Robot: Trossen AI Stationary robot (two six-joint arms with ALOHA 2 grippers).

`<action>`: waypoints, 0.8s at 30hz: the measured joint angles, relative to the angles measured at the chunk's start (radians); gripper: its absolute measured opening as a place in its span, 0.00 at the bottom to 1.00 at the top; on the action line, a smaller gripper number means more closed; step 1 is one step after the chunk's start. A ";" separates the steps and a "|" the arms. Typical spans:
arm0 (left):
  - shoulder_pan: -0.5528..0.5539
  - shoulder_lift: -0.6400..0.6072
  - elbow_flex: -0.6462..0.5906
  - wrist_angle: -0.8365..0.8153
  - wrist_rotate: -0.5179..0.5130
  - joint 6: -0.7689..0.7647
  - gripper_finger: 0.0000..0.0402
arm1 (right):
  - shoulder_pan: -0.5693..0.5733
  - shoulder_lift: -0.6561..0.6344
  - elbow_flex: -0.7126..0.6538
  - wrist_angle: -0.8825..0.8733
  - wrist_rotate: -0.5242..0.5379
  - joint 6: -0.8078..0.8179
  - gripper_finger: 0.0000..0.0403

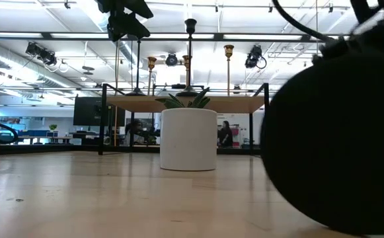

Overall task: Pick & Place candle stick holders
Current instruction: Put the black candle holder on the shelf aligned with the other black candle holder

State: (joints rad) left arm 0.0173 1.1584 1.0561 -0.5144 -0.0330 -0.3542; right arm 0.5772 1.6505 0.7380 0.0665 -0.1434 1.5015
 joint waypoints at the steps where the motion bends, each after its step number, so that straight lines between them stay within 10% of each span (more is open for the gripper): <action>1: 0.000 0.000 0.000 0.000 0.000 0.000 0.55 | 0.008 0.000 0.000 -0.025 0.029 0.030 0.59; 24: 0.000 0.000 0.000 0.000 0.000 0.000 0.55 | -0.073 0.016 0.002 -0.157 0.131 0.116 0.59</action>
State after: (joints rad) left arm 0.0170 1.1584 1.0561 -0.5140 -0.0330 -0.3542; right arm 0.5043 1.6665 0.7404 -0.0908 -0.0129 1.6170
